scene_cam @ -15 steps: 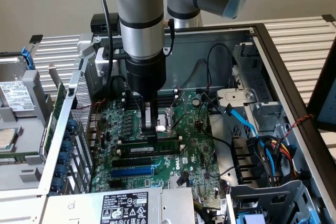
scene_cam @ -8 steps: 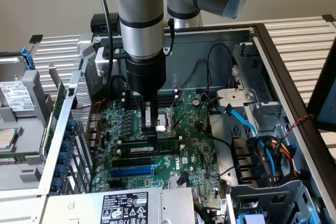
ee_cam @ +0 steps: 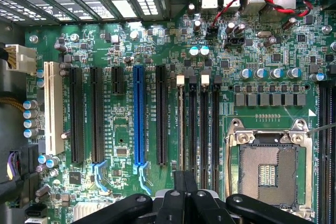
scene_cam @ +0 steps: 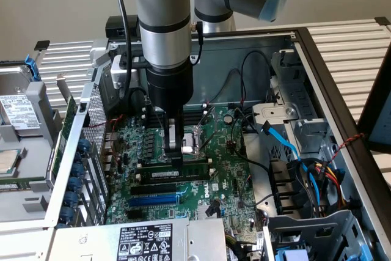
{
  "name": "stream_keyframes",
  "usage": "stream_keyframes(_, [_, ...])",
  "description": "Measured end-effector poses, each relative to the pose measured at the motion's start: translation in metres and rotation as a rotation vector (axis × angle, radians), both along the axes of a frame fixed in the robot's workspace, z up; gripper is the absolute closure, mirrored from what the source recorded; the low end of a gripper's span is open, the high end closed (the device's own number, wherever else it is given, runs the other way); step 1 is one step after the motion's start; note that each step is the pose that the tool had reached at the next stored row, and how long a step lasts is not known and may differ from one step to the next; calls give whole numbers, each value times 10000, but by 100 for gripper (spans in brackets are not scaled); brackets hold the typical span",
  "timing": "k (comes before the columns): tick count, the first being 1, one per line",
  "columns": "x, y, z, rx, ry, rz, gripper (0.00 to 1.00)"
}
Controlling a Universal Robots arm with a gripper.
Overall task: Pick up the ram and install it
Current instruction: 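Press down the ram until it locks into place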
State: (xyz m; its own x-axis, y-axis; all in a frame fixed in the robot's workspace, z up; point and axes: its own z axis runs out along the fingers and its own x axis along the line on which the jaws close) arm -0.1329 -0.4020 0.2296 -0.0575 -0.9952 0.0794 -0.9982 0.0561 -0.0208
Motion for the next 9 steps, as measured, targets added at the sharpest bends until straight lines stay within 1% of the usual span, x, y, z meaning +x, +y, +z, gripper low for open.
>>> stream_keyframes(2, [0,-1,-17,-10,5,1,89])
stream_keyframes(3, [0,0,-36,-2,4,1,89])
stream_keyframes(4, [-1,-2,-53,-7,5,1,89])
stream_keyframes(9, [0,0,-63,4,0,0,89])
